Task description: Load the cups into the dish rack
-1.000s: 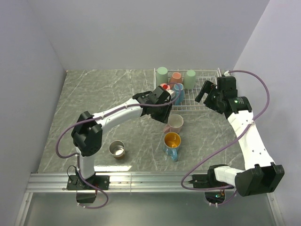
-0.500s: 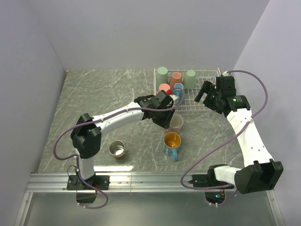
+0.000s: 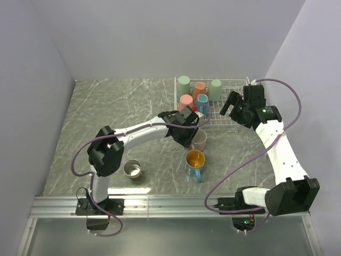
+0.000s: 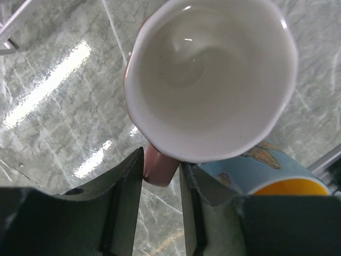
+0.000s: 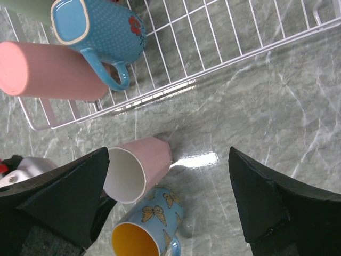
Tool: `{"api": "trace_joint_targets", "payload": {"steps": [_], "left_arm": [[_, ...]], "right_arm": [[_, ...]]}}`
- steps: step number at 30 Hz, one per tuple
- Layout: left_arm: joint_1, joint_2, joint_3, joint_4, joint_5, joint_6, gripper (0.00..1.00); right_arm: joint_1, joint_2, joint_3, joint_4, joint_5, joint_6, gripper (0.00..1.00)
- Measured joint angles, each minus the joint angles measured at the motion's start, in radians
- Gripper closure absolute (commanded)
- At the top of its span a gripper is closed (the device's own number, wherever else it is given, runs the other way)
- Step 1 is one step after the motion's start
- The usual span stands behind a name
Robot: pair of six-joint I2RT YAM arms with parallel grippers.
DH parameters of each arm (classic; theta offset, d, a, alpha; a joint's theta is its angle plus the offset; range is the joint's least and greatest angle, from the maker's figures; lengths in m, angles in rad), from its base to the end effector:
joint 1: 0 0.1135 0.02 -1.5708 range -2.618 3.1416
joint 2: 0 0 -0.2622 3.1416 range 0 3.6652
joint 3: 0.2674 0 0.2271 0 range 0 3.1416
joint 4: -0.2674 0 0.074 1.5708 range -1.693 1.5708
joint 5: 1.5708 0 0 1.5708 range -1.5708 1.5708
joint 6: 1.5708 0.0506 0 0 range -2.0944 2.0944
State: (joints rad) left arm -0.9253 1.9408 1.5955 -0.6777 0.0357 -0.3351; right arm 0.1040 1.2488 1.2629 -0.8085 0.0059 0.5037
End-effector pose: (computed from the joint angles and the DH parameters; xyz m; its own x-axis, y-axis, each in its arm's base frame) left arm 0.2429 -0.3255 0.2339 -0.7512 0.4512 -0.4818 0.5956 0.7780 -0.2001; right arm 0.2412 0.0249 0.3364 -0.6696 0.4154 -0.6157 0.2552 0.9072 0.3345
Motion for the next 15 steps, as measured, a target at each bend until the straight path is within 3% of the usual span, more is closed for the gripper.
{"api": "trace_joint_targets", "payload": {"steps": [8, 12, 15], "left_arm": [[0.000, 0.028, 0.017, -0.004, -0.003, 0.028, 0.66], [0.000, 0.033, 0.024, -0.003, 0.005, 0.034, 0.79], [0.000, 0.033, 0.024, 0.000, 0.014, 0.034, 0.97]], "right_arm": [[0.000, 0.023, 0.018, -0.002, 0.000, 0.000, 0.01], [0.000, 0.039, 0.022, -0.001, 0.000, 0.000, 0.00], [0.000, 0.044, 0.022, 0.000, 0.000, 0.000, 0.00]]}}
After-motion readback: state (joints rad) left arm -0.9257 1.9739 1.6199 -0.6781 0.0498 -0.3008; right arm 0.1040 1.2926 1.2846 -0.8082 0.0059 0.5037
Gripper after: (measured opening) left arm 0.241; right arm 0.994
